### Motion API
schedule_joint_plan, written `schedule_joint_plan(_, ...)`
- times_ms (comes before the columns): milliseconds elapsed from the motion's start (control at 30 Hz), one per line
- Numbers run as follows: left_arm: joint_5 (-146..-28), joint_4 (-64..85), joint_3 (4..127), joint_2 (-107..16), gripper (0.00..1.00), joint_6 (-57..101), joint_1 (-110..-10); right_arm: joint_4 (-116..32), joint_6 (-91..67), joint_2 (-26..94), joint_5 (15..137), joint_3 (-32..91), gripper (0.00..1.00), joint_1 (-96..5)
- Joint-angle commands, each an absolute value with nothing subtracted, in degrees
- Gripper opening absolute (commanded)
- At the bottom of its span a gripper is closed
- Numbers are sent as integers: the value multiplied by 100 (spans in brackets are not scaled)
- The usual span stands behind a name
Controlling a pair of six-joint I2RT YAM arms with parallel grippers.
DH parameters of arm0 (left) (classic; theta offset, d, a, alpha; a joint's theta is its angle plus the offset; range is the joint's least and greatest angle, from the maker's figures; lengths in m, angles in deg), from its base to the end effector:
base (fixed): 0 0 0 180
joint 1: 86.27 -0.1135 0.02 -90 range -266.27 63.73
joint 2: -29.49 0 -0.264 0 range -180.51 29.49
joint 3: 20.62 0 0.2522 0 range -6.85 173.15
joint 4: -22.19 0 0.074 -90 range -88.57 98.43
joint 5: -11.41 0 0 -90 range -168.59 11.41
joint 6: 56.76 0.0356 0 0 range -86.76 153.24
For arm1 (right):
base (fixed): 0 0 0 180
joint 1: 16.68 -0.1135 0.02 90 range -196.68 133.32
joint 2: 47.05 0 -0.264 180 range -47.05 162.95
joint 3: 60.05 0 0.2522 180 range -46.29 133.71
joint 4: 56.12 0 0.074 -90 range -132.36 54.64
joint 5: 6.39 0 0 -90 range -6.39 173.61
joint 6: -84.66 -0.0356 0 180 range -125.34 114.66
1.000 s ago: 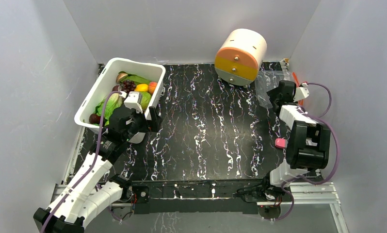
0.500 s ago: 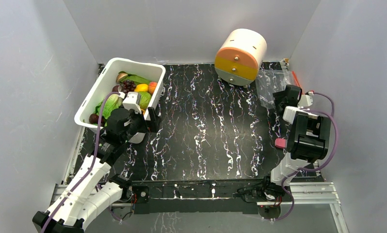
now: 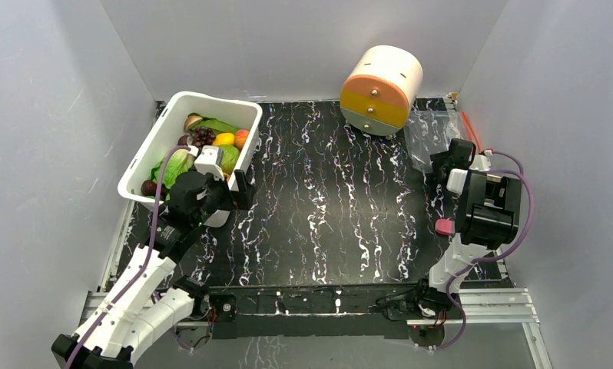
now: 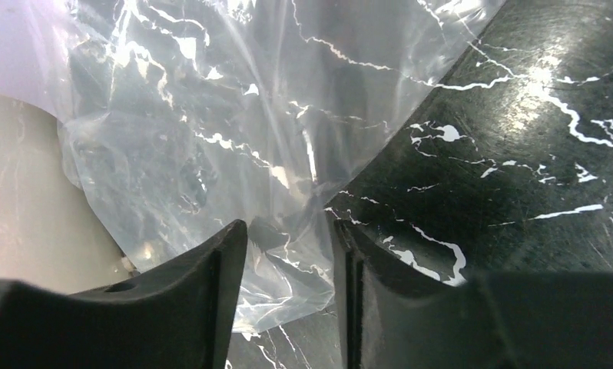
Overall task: Place the food in the zip-top bag and seal the zipper
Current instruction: Pick up the zipper food storage bag at the corner of the board.
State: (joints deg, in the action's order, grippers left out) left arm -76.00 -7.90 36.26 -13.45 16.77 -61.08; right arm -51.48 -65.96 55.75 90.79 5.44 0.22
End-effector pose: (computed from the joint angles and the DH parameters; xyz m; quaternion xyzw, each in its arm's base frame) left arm 0.1606 -0.0738 0.3236 0.0472 0.7979 -0.1967 0.5678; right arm 0.3435 -0.1090 0.1450 0.5906 0.6949 0.0982 0.3984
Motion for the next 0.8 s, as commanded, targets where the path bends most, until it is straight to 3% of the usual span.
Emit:
schedule_joint_plan(0, -7578, -708, 3593, -1314, 98, 1759, -6148, -5356, -6417, 5581, 9088, 645, 37, 98)
schedule_joint_plan(267, -7613, -712, 3600, -1305, 98, 1795, -6148, -5604, -6296, 5226, 8754, 291, 12, 107)
schedule_joint_plan(400, -7643, -725, 3615, -1292, 98, 1819, -6148, -5585, -6234, 4784, 8605, 18, 10, 105)
schedule_joint_plan(533, -7778, -674, 3586, -1315, 98, 1843, -6148, -5469, -5907, 4293, 8563, -286, 0, 107)
schedule_joint_plan(767, -7916, -720, 3600, -1482, 98, 1874, -6148, -4381, -5065, 2433, 8002, -1116, 0, 98)
